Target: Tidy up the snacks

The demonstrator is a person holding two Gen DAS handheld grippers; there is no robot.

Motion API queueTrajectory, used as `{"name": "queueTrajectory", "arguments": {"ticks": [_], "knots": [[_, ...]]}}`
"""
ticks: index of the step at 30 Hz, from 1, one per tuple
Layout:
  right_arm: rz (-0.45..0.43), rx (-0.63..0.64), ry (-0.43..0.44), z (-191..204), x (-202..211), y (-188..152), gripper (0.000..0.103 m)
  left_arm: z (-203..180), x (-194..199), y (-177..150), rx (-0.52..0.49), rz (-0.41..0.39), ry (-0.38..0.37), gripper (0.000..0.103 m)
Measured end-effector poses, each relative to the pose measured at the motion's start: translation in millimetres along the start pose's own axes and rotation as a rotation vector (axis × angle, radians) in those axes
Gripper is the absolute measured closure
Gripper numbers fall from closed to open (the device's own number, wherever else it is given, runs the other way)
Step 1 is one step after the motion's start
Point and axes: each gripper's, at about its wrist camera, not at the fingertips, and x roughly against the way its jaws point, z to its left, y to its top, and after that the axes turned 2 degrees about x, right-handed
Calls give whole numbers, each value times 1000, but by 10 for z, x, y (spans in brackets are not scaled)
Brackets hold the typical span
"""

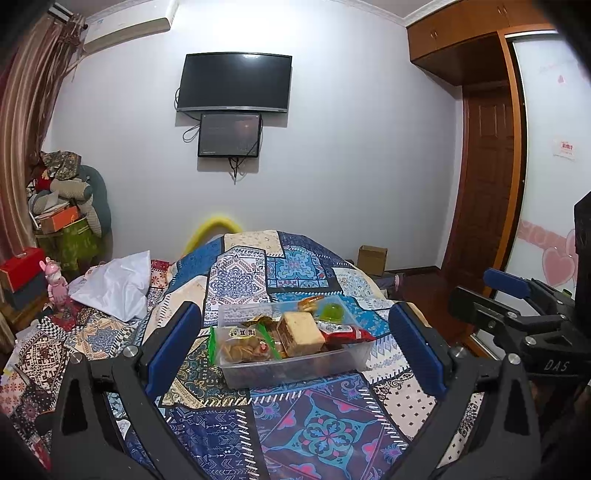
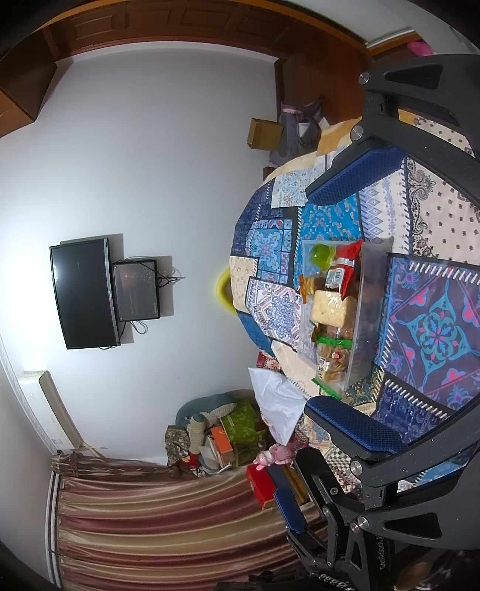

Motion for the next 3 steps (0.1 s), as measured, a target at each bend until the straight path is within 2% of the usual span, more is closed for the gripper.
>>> {"name": "queueTrajectory", "arguments": {"ticks": [3], "knots": [[3, 1, -2, -3, -10, -15, 0, 7, -12, -7, 6, 4, -2, 1]]}}
